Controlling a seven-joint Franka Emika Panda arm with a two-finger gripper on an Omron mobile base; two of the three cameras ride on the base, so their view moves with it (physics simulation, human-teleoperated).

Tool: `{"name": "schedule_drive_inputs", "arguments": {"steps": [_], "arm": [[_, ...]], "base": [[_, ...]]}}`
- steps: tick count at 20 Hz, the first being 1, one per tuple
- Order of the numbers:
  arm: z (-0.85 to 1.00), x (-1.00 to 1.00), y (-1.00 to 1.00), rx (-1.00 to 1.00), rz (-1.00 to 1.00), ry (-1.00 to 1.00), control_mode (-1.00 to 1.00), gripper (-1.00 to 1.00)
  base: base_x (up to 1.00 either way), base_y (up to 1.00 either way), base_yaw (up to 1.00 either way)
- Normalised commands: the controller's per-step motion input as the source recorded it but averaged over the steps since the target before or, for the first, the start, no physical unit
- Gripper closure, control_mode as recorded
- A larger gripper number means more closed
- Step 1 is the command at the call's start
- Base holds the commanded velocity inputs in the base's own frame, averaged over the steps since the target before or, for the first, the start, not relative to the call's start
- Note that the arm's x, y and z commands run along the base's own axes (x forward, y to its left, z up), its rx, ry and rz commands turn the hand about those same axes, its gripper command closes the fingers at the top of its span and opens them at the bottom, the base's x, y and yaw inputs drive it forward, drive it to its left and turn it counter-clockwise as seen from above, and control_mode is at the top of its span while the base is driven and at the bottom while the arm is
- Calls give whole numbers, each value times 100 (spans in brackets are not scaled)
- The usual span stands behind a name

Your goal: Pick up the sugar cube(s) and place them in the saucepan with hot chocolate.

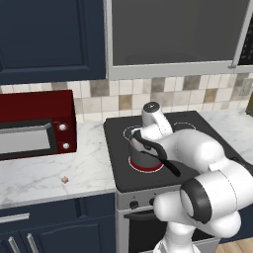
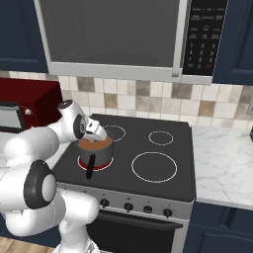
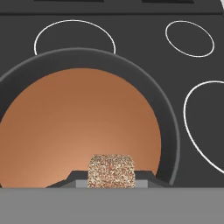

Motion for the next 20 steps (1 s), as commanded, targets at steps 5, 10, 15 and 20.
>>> {"name": "schedule_drive_inputs", "arguments": {"steps": [5,10,15,20], "arm": [[-1,5,-1,0,0,0,-100,-100],[10,0,0,0,2,0,-100,-100],[37,-10,0,0,3,-2,-100,-100],[68,-65,26,0,10,-8,-100,-100]], "base": [[0,0,0],[0,0,0],[0,0,0],[0,0,0]]}}
